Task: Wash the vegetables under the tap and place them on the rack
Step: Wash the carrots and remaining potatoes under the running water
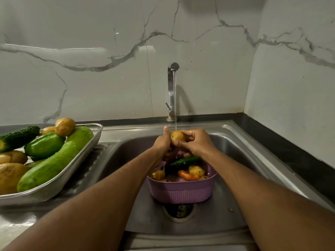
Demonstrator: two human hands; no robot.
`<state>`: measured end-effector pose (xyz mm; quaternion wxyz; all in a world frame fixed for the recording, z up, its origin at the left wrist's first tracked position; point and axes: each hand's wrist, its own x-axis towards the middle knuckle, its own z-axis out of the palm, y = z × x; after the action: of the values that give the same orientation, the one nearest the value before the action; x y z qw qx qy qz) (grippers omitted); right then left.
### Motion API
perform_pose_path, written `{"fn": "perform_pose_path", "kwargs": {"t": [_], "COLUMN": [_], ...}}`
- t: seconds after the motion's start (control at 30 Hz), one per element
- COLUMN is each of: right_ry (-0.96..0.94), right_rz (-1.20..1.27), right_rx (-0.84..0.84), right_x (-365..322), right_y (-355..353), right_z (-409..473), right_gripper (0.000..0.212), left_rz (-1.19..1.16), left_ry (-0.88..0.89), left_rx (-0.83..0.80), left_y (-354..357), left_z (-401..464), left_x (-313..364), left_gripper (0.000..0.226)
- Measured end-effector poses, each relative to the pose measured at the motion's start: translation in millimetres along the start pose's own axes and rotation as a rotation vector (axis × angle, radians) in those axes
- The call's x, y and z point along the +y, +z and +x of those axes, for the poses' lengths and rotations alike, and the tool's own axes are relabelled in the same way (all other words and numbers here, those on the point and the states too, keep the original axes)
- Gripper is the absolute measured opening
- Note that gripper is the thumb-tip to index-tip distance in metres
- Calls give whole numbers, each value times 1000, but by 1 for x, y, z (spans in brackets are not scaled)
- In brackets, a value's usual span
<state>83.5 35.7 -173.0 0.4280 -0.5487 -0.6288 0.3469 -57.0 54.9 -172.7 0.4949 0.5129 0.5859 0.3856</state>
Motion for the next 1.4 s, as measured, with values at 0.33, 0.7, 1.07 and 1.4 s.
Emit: {"fn": "perform_pose_path", "kwargs": {"t": [0.33,0.7,1.07,1.4], "right_ry": [-14,100,-130,-147], "right_rz": [-70,153,-324,-290], "right_rx": [213,16,303,429], "right_x": [-2,-1,-9,-18], "right_y": [7,6,18,14], "right_z": [1,1,-8,-10], "right_gripper": [38,59,47,53], "left_rz": [0,31,438,420], "left_ry": [157,296,641,625], "left_rx": [38,-34,169,290], "left_y": [2,-8,-4,14], "left_z": [1,-3,-32,-51], "left_x": [-10,-17,-12,6], "left_gripper": [60,41,51,41]}}
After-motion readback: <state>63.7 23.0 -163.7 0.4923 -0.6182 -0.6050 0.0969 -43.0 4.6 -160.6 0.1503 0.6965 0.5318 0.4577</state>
